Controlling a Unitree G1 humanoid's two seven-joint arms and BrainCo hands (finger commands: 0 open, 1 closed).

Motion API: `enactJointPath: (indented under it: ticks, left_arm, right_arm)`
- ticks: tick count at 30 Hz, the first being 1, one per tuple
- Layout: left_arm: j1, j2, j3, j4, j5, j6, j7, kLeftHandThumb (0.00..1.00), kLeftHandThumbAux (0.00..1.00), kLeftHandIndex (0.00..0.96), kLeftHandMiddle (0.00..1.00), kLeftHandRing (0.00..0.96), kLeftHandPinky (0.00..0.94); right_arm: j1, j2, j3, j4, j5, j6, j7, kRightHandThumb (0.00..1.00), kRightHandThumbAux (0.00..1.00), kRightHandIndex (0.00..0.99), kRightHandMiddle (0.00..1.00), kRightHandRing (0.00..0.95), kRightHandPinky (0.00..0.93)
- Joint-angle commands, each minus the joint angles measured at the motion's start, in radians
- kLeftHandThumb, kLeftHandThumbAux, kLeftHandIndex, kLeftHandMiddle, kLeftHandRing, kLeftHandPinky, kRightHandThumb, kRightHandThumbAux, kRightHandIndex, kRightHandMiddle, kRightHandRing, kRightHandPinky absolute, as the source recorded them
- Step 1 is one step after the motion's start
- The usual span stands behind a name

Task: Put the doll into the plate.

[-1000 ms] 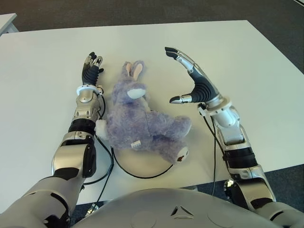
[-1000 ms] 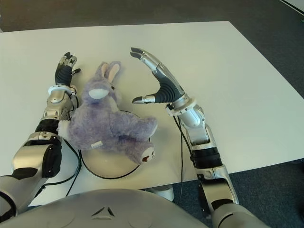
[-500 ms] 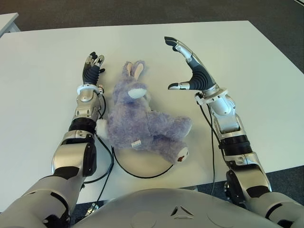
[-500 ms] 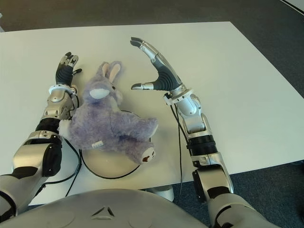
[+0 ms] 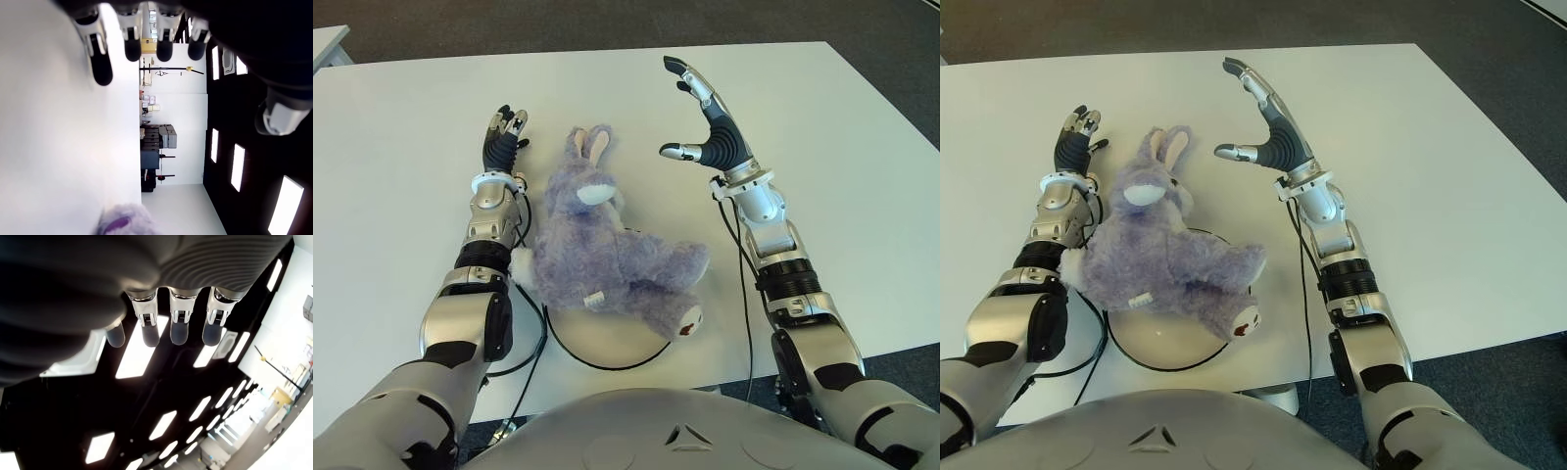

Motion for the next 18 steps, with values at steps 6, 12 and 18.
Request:
enactJointPath:
  ticks: [6,12,18]
  left_arm:
    - [0.046,-0.014,0.002,0.025,-0.008,0.031,-0.039,0.213,0.403,0.000,0.000,0.000,0.000]
    - [0.048,-0.018,0.009,0.013,-0.019,0.047,-0.043,0.220,0.385,0.000,0.000,0.000,0.000]
    - [0.055,-0.025,0.012,-0.007,-0.032,0.051,-0.044,0.228,0.389,0.000,0.000,0.000,0.000]
  right_arm:
    - [-0.077,0.060,-0.007,0.143,0.015,-0.010,-0.048,0.000,0.380,0.000,0.000,0.000,0.000]
    - [-0.120,0.079,-0.009,0.227,0.004,-0.016,-0.087,0.000,0.325,0.000,0.000,0.000,0.000]
    - [-0.165,0.088,-0.010,0.302,0.008,-0.032,-0.106,0.000,0.294,0.000,0.000,0.000,0.000]
